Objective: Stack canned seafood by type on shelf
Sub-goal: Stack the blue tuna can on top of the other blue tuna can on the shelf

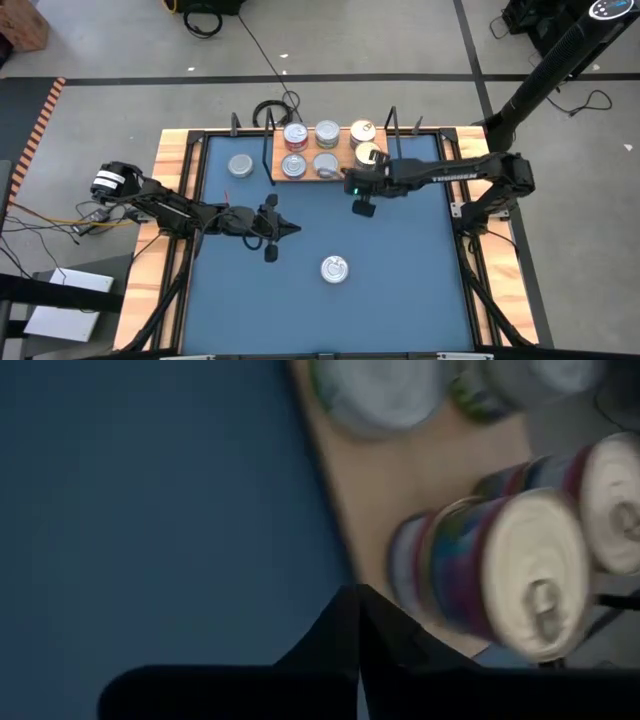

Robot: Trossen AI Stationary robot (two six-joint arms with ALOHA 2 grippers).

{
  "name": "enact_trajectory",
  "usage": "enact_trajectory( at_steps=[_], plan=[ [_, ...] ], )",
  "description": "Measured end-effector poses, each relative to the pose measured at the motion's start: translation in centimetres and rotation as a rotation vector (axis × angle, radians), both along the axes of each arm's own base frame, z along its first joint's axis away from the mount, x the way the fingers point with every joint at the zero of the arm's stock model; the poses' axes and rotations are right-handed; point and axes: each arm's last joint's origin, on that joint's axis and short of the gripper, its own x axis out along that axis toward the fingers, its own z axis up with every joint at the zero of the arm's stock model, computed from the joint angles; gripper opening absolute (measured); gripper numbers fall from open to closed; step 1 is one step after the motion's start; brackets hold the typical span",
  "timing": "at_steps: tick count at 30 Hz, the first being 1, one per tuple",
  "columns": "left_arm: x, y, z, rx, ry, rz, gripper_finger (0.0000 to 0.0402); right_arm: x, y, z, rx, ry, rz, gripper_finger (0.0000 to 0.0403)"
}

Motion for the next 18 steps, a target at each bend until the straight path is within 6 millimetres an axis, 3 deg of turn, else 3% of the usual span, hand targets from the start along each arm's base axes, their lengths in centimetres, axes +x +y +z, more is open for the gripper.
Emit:
enact_trajectory(
  at_steps=[6, 12, 18],
  plan=[
    [0.0, 0.0, 0.0, -0.006, 0.0, 0.002, 0.0014, -0.8, -4.1, 1.7, 0.105, -0.115, -0.01, 0.0005],
    [0.0, 0.2, 0.0, -0.01, 0.0, 0.007, 0.0014, -2.1, -8.4, 1.2, 0.121, -0.116, -0.093, 0.0004],
    [0.0, 0.2, 0.0, -0.026, -0.001, 0.011, 0.0014, -2.8, -10.6, 0.9, 0.153, -0.147, -0.111, 0.0002]
  ],
)
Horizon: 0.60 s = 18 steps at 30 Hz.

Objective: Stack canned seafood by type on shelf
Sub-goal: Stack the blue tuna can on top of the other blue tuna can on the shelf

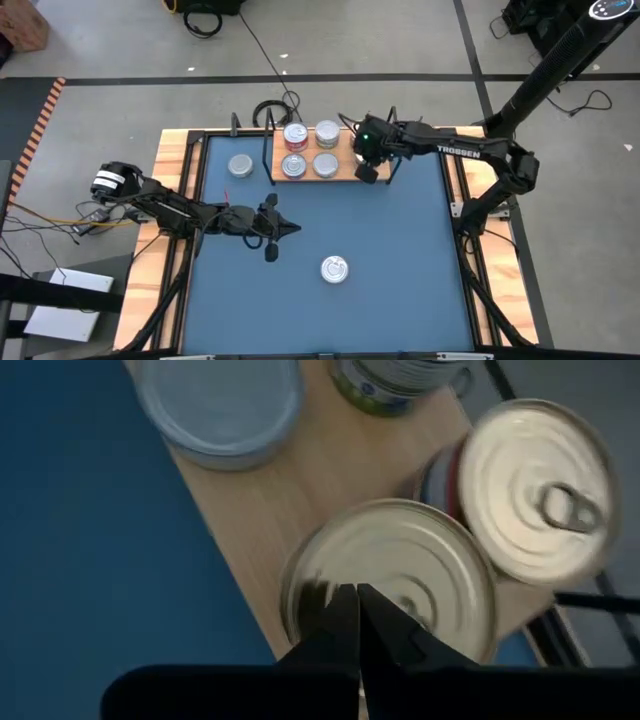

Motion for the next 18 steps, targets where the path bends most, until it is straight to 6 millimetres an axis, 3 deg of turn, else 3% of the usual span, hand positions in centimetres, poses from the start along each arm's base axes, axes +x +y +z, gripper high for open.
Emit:
enact_trajectory(
  at_steps=[5, 18],
  plan=[
    [0.0, 0.0, 0.0, -0.003, -0.002, 0.001, 0.0014, 0.2, -0.7, 0.2, 0.026, -0.061, 0.057, 0.0002],
    [0.0, 0.0, 0.1, -0.004, -0.006, 0.003, 0.0014, 0.8, -1.7, -1.3, 0.027, -0.031, 0.086, 0.0002]
  ],
)
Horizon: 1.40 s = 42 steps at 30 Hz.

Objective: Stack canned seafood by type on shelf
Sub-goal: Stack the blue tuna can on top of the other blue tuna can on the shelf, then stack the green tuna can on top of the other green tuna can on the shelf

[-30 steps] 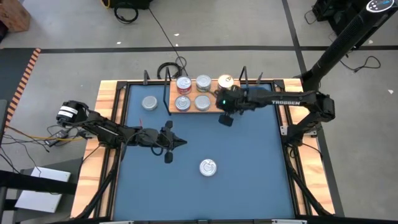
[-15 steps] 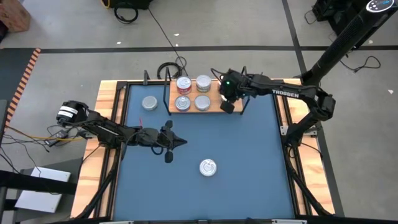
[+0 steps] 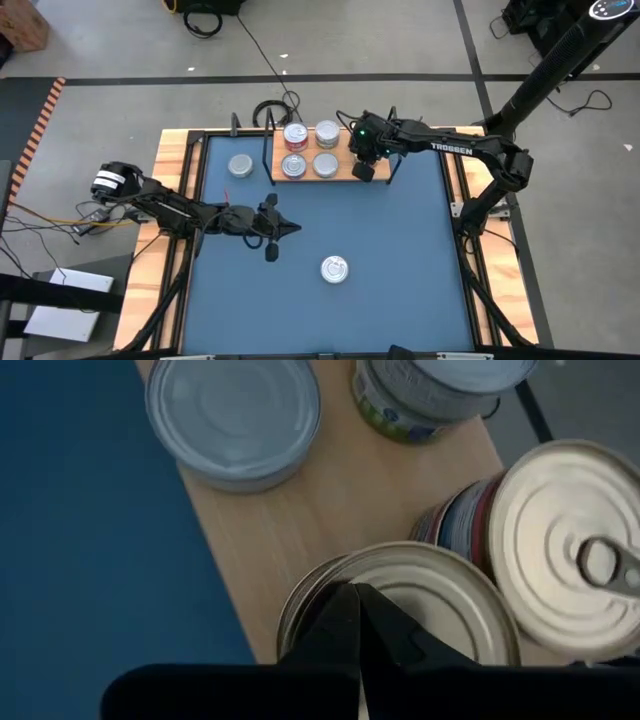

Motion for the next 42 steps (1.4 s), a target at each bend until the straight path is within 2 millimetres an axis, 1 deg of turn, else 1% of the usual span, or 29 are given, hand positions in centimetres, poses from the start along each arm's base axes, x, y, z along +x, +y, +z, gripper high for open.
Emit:
enact_trajectory(
  at_steps=[5, 10, 13, 15, 20, 23, 29, 32, 36, 40, 42],
  plan=[
    [0.0, 0.0, 0.1, -0.007, -0.011, 0.004, 0.0014, 0.2, 0.0, 0.1, 0.025, -0.031, 0.023, 0.0002],
    [0.1, 0.0, 0.3, -0.007, -0.02, 0.012, 0.0014, 0.3, 0.1, 0.1, 0.015, -0.037, 0.044, 0.0003],
    [0.5, 0.1, 0.8, 0.0, -0.034, 0.058, 0.0014, 0.3, 0.1, 0.2, 0.006, -0.034, 0.046, 0.0004],
    [0.9, 0.3, 1.1, 0.007, -0.025, 0.072, 0.0012, 0.1, 0.2, 0.6, -0.001, -0.046, 0.046, 0.0004],
    [1.8, 1.5, 1.6, 0.015, 0.039, 0.085, 0.0004, -0.2, 1.2, 2.4, -0.044, -0.1, 0.086, 0.0002],
    [1.9, 2.6, 1.7, 0.013, 0.039, 0.052, 0.0003, -0.2, 1.9, 3.3, -0.086, -0.182, 0.115, 0.0002],
    [2.0, 4.8, 2.3, -0.043, -0.009, -0.066, 0.0002, -0.6, 3.9, 3.3, -0.147, -0.352, 0.168, 0.0001],
    [1.7, 5.7, 2.9, -0.017, -0.039, -0.091, 0.0001, -0.7, 5.2, 3.1, -0.176, -0.444, 0.199, 0.0],
    [0.8, 7.0, 3.7, -0.013, -0.032, -0.058, 0.0001, -1.1, 6.5, 2.5, -0.207, -0.56, 0.224, 0.0001],
    [-0.6, 7.7, 4.7, -0.018, 0.005, -0.032, 0.0001, -1.6, 7.4, 1.5, -0.232, -0.635, 0.247, 0.0005],
    [-1.6, 7.8, 5.0, -0.014, 0.05, -0.021, 0.0001, -1.8, 7.9, 1.0, -0.233, -0.656, 0.257, 0.0006]
  ],
)
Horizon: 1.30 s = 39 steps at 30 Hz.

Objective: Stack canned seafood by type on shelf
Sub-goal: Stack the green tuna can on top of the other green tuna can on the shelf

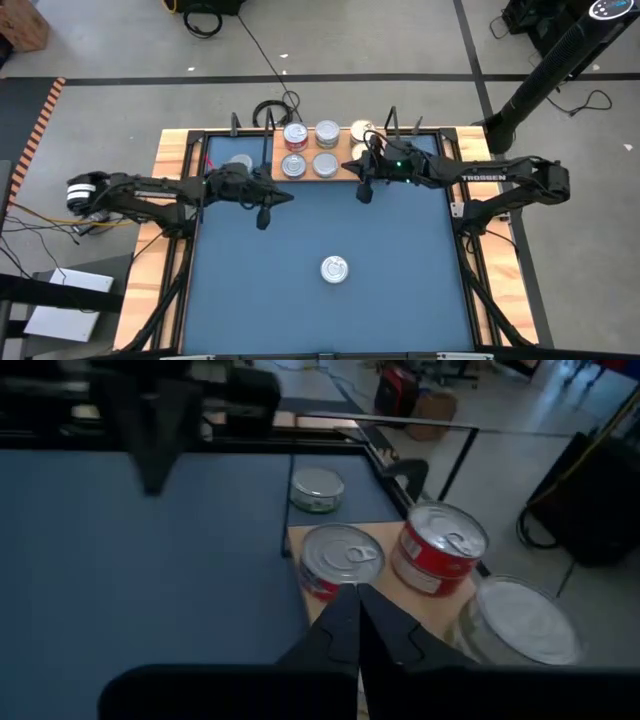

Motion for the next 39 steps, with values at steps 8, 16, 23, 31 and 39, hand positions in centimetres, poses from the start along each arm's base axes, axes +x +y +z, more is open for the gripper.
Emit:
enact_trajectory(
  at_steps=[8, 16, 23, 31, 39],
  plan=[
    [-3.8, -0.1, 0.4, -0.023, 0.196, 0.125, 0.0002, -0.6, 1.4, -2.0, 0.069, 0.026, 0.016, 0.0005],
    [-5.4, 0.4, -2.3, 0.007, 0.533, 0.318, 0.0002, -0.7, 2.4, -2.8, 0.056, 0.032, 0.013, 0.0006],
    [-5.2, 1.2, -4.0, -0.046, 0.645, 0.407, 0.0013, -0.8, 3.4, -3.6, 0.044, 0.032, 0.051, 0.0006],
    [-5.2, 1.9, -4.8, 0.092, 0.715, 0.633, 0.008, -0.6, 4.1, -3.6, 0.049, 0.024, 0.075, 0.0007],
    [-5.4, 2.5, -5.0, 0.26, 0.785, 0.653, 0.0124, -0.5, 5.6, -3.6, 0.058, 0.021, 0.126, 0.0007]
  ],
)
